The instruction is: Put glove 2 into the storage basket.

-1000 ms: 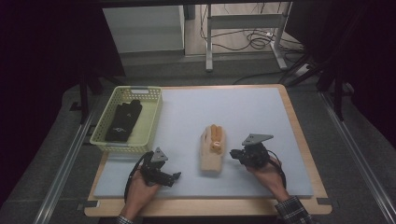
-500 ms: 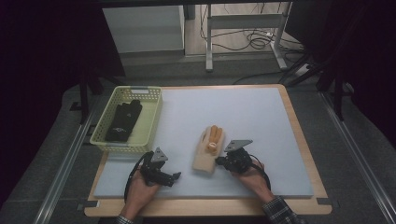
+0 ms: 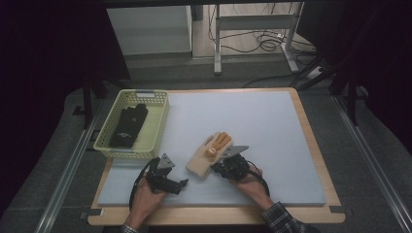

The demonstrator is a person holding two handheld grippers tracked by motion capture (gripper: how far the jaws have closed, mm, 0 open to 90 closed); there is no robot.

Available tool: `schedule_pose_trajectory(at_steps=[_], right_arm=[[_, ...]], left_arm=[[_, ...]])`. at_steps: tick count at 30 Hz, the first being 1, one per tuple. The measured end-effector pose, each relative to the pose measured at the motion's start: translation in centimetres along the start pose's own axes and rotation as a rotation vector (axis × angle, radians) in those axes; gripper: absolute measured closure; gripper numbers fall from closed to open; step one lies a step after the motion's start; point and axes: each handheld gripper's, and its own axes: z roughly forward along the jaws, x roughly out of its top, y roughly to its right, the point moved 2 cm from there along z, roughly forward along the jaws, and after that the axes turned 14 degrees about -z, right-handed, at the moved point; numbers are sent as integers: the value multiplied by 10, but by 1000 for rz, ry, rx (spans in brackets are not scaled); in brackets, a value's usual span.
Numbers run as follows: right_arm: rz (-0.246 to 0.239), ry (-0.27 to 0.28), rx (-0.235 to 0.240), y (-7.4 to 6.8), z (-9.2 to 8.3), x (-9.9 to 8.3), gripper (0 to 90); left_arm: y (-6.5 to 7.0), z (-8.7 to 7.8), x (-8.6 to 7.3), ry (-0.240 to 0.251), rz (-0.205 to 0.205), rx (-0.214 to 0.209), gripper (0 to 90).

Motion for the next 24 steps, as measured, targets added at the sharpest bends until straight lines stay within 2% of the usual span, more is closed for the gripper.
schedule_pose_trajectory(at_steps=[10,24], right_arm=[[23,7,-28,6,-14,-3,685],[25,11,-78,11,-33,-6,554]], left_arm=[[0,0,0,-4,-1,-2,16],[-1,0,0,-1,-6,-5,19]])
